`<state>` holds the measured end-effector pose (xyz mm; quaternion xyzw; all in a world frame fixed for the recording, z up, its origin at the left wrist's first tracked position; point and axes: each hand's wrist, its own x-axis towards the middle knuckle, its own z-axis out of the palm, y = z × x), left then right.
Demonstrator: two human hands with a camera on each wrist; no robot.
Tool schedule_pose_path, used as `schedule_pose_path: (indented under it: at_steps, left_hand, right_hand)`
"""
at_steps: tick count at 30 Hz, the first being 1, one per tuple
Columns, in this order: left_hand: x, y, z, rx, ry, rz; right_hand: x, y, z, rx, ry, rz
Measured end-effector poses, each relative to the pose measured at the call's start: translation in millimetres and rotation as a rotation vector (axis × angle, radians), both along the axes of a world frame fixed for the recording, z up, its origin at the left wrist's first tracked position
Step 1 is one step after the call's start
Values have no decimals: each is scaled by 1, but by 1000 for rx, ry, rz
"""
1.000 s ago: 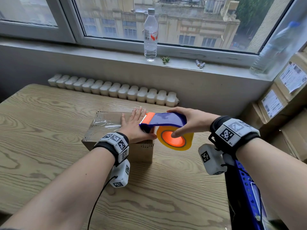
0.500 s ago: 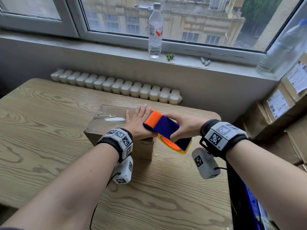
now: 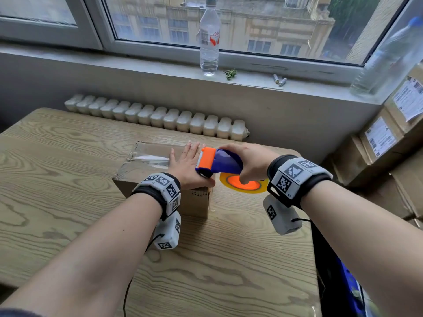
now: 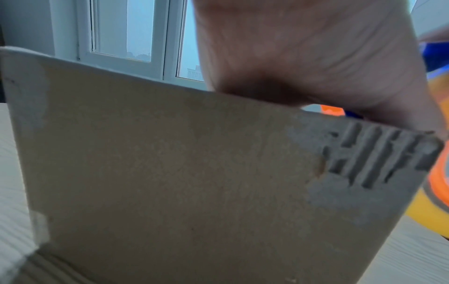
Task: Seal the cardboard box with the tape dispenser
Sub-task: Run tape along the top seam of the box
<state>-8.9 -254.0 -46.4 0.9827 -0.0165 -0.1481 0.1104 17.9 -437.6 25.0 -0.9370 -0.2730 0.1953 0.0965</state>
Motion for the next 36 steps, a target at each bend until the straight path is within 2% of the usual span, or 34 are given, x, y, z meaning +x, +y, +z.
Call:
schedule_pose_path:
  at_steps: [10,17,28,36]
  left_hand:
    - [-3,4,-5,18,-10,-7]
    - [-2,5,-7,55,8,-25]
    - [2,3,-2,-3,-10,-51]
    - [13,-17,-1,30,19,-18]
  right_hand:
    - [-2,-21,-5,23,18,-44]
    - [-1,-63,-6,-59,42,-133]
    - [5,-44,-26,-111,87,-150]
    - [11,-39,-27,-128,70,-114]
